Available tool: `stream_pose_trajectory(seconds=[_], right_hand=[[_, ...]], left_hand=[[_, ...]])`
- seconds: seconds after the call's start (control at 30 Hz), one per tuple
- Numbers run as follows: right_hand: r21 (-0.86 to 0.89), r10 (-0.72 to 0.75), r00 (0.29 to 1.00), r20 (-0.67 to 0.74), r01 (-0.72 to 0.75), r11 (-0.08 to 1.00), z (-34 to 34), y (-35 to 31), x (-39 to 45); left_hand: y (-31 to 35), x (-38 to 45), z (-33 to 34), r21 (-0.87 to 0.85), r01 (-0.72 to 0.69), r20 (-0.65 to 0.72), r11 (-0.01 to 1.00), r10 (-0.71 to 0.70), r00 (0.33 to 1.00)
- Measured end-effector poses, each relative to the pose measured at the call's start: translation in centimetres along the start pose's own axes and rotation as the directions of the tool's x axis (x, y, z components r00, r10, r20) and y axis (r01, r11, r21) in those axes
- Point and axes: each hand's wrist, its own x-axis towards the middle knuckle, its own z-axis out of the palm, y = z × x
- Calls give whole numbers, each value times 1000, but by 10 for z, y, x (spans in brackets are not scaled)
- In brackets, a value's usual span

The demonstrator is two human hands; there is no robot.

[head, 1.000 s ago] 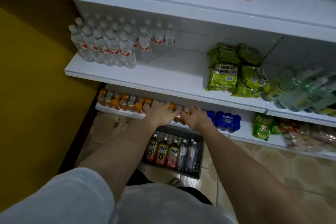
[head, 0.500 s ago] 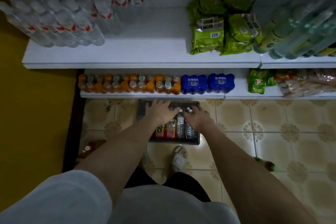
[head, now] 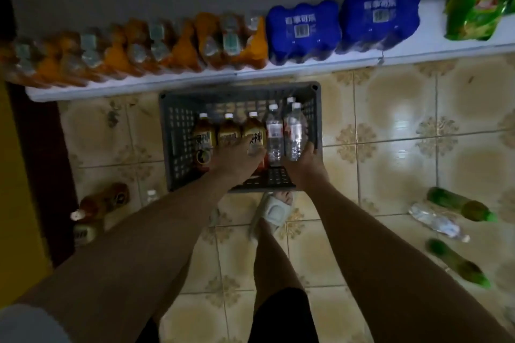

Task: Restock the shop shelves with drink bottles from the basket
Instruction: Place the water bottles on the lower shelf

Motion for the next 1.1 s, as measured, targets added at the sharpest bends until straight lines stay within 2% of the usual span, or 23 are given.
stream_pose_trajectory(seconds=[0.13, 0.23, 0.33, 0.43, 0.63, 0.77, 0.87, 0.93, 1.03, 1.1], right_hand=[[-63, -7, 996, -85, 2, 998, 30, 13, 82], [-156, 54, 989, -136, -75, 985, 61, 26, 140], [-228, 122, 973, -196, -166, 959, 80, 31, 171], [-263, 125, 965, -229, -185, 947, 91, 32, 198], [-124, 193, 971, -138, -210, 970, 99, 34, 222], [-140, 234, 963, -132, -252, 958, 101, 33, 220], [-152, 201, 977, -69, -210, 966, 95, 37, 222], [-95, 143, 989, -24, -145, 985, 90, 38, 219], [95, 48, 997, 65, -54, 994, 86, 29, 208], [102, 11, 992, 122, -24, 995, 83, 16, 197]], left_hand=[[-4, 68, 46, -40, -4, -45, 999, 2, 999], [-13, 117, 88, -103, 16, -28, 995, -19, 999], [-19, 140, 111, -157, -7, -44, 988, 0, 999], [-28, 152, 123, -174, -22, -55, 985, 13, 998], [-55, 166, 134, -282, 19, -12, 959, -23, 1000], [-68, 174, 132, -295, 12, 13, 956, -9, 1000], [-68, 173, 125, -341, 8, 53, 940, 11, 999], [-66, 173, 119, -421, 24, 94, 907, 18, 995], [-59, 168, 111, -572, 61, 139, 818, 23, 990], [-50, 165, 104, -683, 105, 166, 722, 13, 986]])
